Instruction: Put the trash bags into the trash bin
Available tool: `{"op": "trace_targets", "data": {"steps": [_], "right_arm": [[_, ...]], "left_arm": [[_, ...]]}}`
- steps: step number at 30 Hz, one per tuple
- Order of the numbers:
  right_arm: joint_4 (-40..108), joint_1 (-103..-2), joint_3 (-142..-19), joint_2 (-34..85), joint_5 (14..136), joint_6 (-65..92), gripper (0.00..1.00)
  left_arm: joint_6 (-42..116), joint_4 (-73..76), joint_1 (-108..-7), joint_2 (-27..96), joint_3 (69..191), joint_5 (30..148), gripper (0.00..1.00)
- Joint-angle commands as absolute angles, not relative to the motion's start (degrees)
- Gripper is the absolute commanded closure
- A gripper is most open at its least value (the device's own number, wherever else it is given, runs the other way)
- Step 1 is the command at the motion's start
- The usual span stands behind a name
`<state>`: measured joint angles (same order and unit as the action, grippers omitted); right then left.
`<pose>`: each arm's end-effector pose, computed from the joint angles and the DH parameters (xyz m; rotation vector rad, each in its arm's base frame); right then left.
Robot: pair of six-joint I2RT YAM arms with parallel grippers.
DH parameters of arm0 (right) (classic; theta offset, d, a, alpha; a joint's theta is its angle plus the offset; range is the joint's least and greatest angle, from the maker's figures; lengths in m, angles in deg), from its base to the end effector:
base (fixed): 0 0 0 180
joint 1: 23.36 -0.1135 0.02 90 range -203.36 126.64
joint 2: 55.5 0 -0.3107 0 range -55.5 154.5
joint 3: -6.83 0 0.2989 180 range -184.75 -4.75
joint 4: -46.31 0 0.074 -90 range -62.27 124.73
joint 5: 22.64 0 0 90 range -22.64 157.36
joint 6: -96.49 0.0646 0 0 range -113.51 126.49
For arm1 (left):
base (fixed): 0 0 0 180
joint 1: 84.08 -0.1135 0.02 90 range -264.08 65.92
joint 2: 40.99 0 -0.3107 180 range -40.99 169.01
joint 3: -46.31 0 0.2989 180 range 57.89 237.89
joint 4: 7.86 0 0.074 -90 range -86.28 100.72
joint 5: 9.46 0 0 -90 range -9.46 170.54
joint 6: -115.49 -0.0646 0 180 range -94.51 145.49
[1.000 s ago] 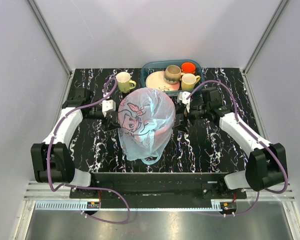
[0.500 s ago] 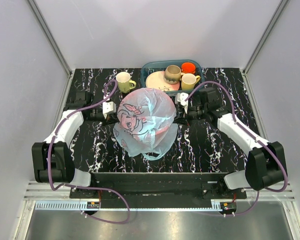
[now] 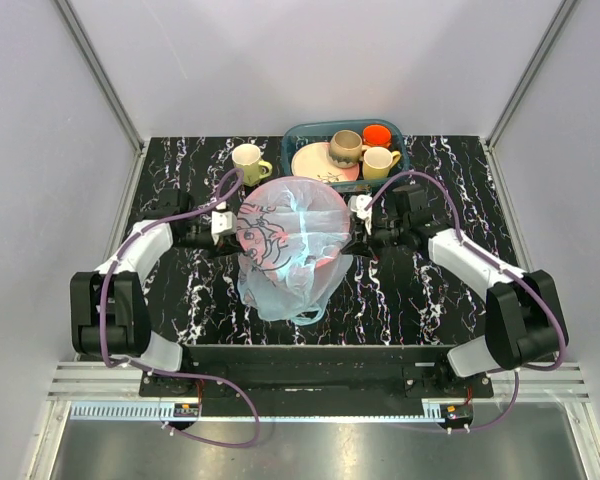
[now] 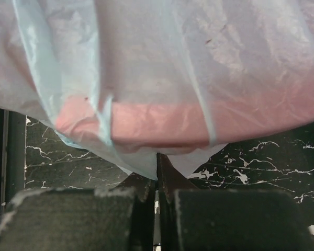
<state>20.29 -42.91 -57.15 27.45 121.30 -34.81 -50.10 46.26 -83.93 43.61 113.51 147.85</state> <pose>0.3065 0.1642 0.2455 -1.4242 1.5635 0.8724 0.3072 -0.0604 0.2396 1.4269 1.4749 -0.8714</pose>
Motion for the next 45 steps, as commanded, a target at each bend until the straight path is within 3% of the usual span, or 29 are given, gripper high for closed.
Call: {"op": "trace_targets", "data": {"steps": [1,10,12,13,14,16,19,22,23,25,29,34,35,39,42,45], "right_arm": [[19.3,-43.0,-57.3,30.0,117.6,-33.9,1.0],[11.5,-42.4,-58.5,30.0,117.5,-35.2,1.0],[9.3,-42.4,-60.4,29.9,117.6,-35.8,0.57],[6.9,-42.4,-61.1,29.6,116.9,-35.8,0.41],[6.1,-42.4,-61.8,28.8,116.2,-35.0,0.3],[3.7,-42.4,-63.5,25.4,113.3,-34.2,0.21],[-3.5,-42.4,-67.3,20.5,108.3,-34.1,0.13],[-13.8,-41.8,-72.6,17.8,104.9,-36.9,0.11],[-16.1,-41.8,-74.2,17.4,104.3,-37.2,0.1],[-22.6,-41.7,-80.0,17.7,103.0,-37.5,0.1],[-25.3,-43.9,-97.7,23.3,103.1,-31.1,0.14],[-31.9,-55.4,-121.2,41.3,94.8,-30.8,0.25],[-32.9,-57.0,-127.6,43.6,94.3,-31.4,0.29],[-38.1,-64.0,-139.8,56.2,90.2,-33.1,0.41],[-37.9,-64.8,-141.9,62.0,89.8,-33.3,0.44],[-33.1,-65.5,-135.9,64.2,88.2,-33.9,0.45]], "left_arm": [[-51.3,46.1,-83.2,45.8,115.1,145.3,1.0],[-57.8,55.9,-83.4,47.4,116.6,140.1,1.0],[-59.7,58.2,-83.4,47.0,117.4,140.3,0.96],[-58.9,58.5,-83.4,46.4,117.8,141.3,0.62],[-56.5,58.6,-83.4,45.8,118.4,141.8,0.51],[-53.2,58.7,-83.4,43.1,120.9,142.9,0.37],[-46.5,58.7,-83.5,39.0,124.3,142.0,0.29],[-43.9,60.8,-83.9,35.9,126.8,140.2,0.19],[-43.8,61.5,-84.1,33.9,127.2,139.8,0.09],[-43.2,63.1,-85.8,32.1,128.2,138.6,0.04],[-35.2,62.4,-91.6,28.8,128.7,141.4,0.07],[-11.4,44.3,-95.1,23.4,126.2,146.4,0.16],[-1.5,40.4,-95.1,22.4,125.1,146.0,0.16],[12.7,24.7,-95.4,17.2,119.2,142.5,0.16],[17.7,21.2,-95.5,14.7,117.4,140.3,0.14],[18.0,21.1,-95.4,13.9,116.6,139.3,0.14]]}}
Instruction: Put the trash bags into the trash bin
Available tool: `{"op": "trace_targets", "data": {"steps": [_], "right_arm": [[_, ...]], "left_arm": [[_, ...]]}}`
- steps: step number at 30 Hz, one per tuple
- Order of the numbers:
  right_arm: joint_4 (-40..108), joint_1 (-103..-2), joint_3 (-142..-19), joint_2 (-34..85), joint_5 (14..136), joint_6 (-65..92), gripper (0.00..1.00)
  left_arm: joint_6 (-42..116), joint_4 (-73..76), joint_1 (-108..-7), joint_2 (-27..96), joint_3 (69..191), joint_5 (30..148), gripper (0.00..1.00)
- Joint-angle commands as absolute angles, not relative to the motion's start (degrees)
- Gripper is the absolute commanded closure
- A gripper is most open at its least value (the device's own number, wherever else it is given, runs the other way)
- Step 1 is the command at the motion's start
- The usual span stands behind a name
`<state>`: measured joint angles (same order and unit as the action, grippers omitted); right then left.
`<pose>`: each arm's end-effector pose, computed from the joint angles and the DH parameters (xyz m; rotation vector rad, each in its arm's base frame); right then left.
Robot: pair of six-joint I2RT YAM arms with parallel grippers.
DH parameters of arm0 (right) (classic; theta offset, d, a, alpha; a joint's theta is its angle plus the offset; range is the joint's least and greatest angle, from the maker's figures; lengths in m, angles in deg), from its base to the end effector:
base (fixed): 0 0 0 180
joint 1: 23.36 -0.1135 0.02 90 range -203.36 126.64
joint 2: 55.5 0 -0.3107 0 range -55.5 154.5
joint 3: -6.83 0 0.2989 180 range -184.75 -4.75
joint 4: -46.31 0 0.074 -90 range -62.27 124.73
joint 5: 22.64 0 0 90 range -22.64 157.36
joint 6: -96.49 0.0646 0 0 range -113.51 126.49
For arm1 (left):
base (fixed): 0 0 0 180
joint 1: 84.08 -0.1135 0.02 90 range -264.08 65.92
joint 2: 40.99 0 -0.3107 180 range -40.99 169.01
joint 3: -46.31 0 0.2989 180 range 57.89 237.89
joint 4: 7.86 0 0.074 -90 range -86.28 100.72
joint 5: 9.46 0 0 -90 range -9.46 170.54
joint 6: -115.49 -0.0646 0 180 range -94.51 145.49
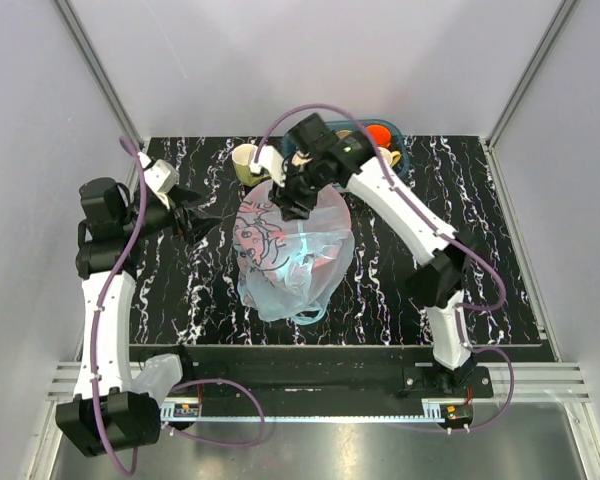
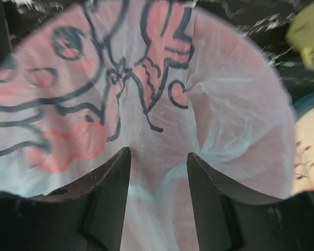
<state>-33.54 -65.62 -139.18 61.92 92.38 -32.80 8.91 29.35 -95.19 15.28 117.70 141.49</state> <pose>0.3579 0.3622 0.4290 -1.7253 1.7112 0.5594 0.2402 -0.0104 0.4102 0.7448 1.6457 -0.6889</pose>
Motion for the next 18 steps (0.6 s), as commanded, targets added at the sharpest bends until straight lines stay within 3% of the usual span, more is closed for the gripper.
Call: {"op": "trace_targets", "data": {"steps": [1,5,8,18], "right_arm": [[-30.7,-65.7,-133.0,64.2,87.5,-34.0,0.45],[-16.5,-67.0,-113.1,61.7,83.1,-35.8,0.46],[-11.0,-67.9,-104.9,61.8,80.7,-36.7,0.45],[-1.1,-67.9,-96.2,67.5,75.5,-37.8,0.45]], "left_arm": [[17.7,21.3,-95.5,13.7,116.2,138.7,0.14],[15.9,22.2,-95.6,13.4,115.4,136.9,0.12],[15.0,22.4,-95.5,13.5,114.8,136.6,0.12],[15.6,21.5,-95.5,14.8,114.2,135.9,0.12]]}}
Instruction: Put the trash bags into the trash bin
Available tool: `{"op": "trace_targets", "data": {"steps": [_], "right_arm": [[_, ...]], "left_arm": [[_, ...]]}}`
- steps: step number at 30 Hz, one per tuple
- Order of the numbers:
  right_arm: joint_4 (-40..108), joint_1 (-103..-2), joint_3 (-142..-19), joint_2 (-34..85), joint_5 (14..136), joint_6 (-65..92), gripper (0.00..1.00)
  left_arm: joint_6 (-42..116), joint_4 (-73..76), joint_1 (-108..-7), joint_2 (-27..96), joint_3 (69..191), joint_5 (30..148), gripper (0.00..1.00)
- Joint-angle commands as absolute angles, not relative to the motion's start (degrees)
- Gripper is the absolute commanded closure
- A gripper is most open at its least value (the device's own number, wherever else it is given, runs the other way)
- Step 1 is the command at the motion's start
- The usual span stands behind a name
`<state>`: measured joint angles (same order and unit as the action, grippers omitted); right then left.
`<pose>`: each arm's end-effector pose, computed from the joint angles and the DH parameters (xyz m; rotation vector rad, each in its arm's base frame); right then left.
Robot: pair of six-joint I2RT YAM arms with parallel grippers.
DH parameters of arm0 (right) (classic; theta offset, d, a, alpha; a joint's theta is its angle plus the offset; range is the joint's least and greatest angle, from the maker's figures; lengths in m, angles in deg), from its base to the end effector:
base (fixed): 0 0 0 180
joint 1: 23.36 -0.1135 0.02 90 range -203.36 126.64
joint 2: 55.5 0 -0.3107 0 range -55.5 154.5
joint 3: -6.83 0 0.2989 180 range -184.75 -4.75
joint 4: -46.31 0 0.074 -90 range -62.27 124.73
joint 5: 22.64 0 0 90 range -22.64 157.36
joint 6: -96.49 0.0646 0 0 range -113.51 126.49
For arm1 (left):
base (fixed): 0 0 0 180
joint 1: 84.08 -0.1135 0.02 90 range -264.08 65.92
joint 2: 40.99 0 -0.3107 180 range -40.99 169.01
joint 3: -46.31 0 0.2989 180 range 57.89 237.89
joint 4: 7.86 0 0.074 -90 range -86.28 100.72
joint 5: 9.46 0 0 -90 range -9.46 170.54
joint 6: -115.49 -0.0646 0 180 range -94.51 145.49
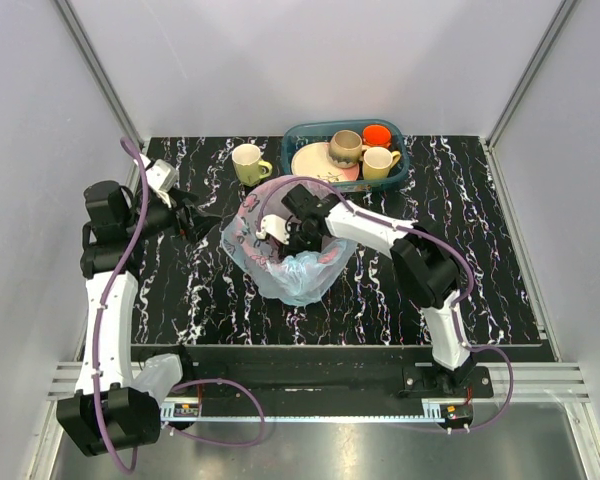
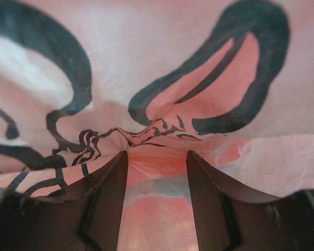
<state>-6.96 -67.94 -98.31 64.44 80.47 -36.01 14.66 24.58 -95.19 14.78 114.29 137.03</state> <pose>0.3567 0.3720 0.1794 -1.9357 1.9482 0.3251 0.2461 -0.0066 0.3957 0.6316 1.6988 -0.6699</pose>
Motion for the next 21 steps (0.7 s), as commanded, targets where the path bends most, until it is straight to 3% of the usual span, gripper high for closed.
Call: {"op": "trace_targets", "data": {"steps": [1,7,21], "right_arm": [[-0.7,-68.0,-95.8,67.9,74.9,-38.1,0.44],[-0.3,-67.9,-95.9,66.0,74.0,-36.7,0.41],[-6.2,-67.9,-104.8,49.5,75.3,-32.5,0.31]], "left_arm": [[15.6,21.6,-95.6,14.8,114.3,135.8,0.12],[16.3,22.3,-95.5,15.3,116.2,134.9,0.09],[15.6,24.6,-95.5,14.5,120.2,135.7,0.05]]}}
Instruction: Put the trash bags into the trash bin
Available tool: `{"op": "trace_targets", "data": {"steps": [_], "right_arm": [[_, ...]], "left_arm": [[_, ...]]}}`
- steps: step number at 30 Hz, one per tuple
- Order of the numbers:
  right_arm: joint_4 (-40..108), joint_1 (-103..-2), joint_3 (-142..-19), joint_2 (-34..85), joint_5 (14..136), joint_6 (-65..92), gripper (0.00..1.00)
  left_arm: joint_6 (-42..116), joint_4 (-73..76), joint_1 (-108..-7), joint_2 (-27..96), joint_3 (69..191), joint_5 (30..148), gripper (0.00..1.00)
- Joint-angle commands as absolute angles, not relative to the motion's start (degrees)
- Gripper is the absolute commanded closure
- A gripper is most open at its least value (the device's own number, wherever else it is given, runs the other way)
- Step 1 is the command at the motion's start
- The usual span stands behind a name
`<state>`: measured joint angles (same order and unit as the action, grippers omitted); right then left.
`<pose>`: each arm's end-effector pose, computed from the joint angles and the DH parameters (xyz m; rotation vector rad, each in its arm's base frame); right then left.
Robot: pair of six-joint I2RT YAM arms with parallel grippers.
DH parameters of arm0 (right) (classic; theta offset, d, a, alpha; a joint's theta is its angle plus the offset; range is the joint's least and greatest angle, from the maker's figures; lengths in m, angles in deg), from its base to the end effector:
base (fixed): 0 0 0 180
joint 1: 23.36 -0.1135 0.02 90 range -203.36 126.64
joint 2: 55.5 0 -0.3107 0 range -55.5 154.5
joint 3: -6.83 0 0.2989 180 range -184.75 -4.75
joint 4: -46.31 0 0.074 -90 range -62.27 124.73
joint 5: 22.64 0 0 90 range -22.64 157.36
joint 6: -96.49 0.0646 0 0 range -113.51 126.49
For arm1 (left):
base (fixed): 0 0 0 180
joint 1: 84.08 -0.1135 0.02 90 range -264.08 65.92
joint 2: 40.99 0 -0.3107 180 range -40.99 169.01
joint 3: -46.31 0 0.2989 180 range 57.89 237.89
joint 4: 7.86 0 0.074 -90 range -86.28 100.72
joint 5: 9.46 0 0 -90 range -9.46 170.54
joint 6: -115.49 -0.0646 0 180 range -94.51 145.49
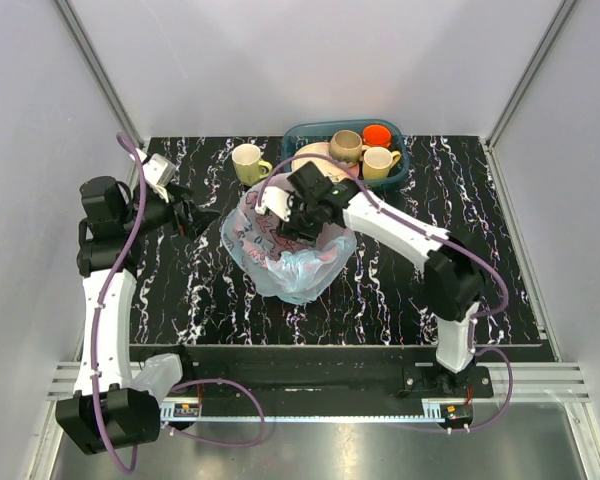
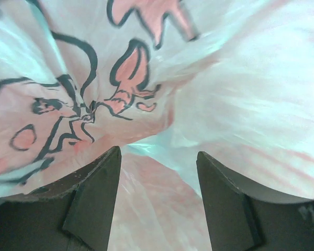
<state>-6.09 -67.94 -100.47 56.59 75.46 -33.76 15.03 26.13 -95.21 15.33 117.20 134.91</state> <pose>0.3565 0.3641 0.2605 -1.7710 1.8591 0.2102 0.2478 -0.0048 0.4101 0.6084 1.7045 -0.6327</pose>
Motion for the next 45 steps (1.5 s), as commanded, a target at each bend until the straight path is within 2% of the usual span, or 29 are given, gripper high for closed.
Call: {"op": "trace_targets", "data": {"steps": [1,5,7,8,10,14,18,22,28,30,35,45], "right_arm": [[-6.4,-67.8,-106.5,48.7,75.5,-32.3,0.31],[-6.0,-66.8,-110.8,46.4,76.2,-26.8,0.26],[-5.7,-62.8,-113.9,44.6,78.1,-22.6,0.24],[-5.7,-61.0,-115.0,44.2,80.5,-17.0,0.23],[-6.0,-53.8,-117.7,42.9,84.0,-11.5,0.21],[-8.1,-46.0,-118.1,41.1,90.1,-1.8,0.2],[-7.5,-42.8,-110.6,38.3,92.8,3.5,0.22],[-5.7,-40.9,-104.7,35.7,95.0,7.6,0.22],[-4.8,-36.8,-102.2,36.3,97.9,11.6,0.17],[-5.0,-35.9,-102.6,36.7,98.5,11.9,0.14],[-5.2,-35.2,-102.3,36.6,98.4,11.3,0.04],[-4.9,-35.1,-102.9,37.3,99.6,11.2,0.03]], "left_arm": [[15.3,24.6,-95.6,14.6,120.5,136.3,0.06],[10.6,26.5,-93.3,16.0,122.9,139.7,0.18],[0.9,35.7,-86.3,19.4,128.7,135.5,0.28],[-2.0,38.8,-84.4,21.1,131.1,130.1,0.3],[-6.1,45.2,-77.8,26.4,137.0,127.7,0.35],[-4.7,45.7,-70.6,32.5,139.8,127.0,0.38],[0.1,39.8,-62.0,37.1,136.5,122.4,0.39],[6.3,25.4,-56.2,41.8,131.6,117.0,0.37],[8.2,15.9,-52.2,52.2,129.4,110.9,0.3],[6.1,16.4,-51.6,54.8,129.8,109.5,0.27],[1.4,20.5,-51.4,60.0,129.4,108.9,0.1],[-4.0,31.0,-51.2,65.6,132.4,107.3,0.1]]}}
